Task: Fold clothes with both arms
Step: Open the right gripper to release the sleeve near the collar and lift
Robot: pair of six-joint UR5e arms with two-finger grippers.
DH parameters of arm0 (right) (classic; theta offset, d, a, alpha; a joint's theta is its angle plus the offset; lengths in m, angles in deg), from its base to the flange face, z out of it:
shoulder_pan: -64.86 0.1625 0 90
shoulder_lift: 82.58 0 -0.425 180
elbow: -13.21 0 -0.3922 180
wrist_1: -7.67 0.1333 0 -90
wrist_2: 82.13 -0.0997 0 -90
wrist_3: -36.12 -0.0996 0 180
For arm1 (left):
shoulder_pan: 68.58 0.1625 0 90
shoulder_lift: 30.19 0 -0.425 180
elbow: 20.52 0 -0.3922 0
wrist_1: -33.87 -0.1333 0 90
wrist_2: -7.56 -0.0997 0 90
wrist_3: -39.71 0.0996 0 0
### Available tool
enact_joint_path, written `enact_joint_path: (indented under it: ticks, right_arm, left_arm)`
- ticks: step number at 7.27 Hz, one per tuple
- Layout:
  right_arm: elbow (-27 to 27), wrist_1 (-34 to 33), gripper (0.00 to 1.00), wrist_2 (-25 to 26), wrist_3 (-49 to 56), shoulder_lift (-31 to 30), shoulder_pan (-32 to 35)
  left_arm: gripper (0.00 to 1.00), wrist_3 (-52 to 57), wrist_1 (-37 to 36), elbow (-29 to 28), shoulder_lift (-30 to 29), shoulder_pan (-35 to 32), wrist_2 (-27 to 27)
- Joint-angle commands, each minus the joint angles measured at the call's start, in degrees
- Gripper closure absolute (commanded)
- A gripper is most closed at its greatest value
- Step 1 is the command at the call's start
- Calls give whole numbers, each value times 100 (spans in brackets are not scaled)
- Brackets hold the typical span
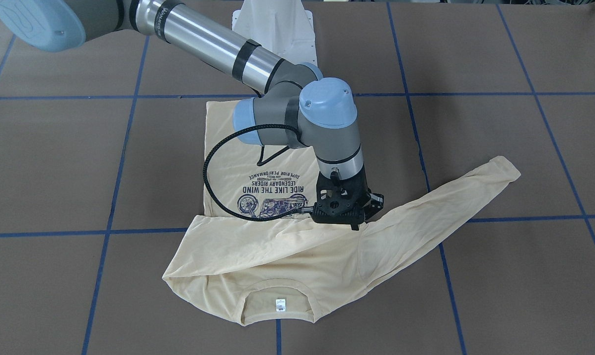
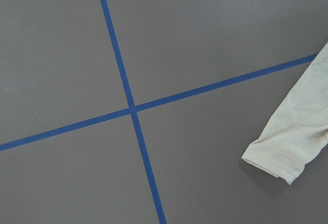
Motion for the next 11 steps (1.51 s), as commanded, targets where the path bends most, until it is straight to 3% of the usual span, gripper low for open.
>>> enact_joint_path:
  ticks: [1,2,6,7,8,9,10,11]
  right_arm:
    - [213,50,24,55,0,100,-7]
    - [274,50,4,81,-9,117,-7]
    - [197,42,1,-6,-245,249,28]
    - [-300,-19,1,-294,-359,-64,142]
    - [-1228,-107,2,-741,-395,-850,317]
    - [-1959,-169,1,-858,-352,-1502,432]
    - [-2349,-413,1,-972,-343,-1883,520]
    - [-3084,-589,2,-1304,-334,-2556,677]
  left_arm:
    - [0,0,4,0,0,0,0]
    - [0,-17,12,-9,-9,0,8]
    - [0,-35,398,-122,-96,44,157]
    - [0,-35,599,-158,-140,79,462]
    - [0,-296,923,-210,-193,288,474]
    - [0,-812,1196,-263,-202,595,405]
    - [0,-1287,1477,-394,-202,989,230]
    - [1,-1544,1819,-656,-219,1246,-181]
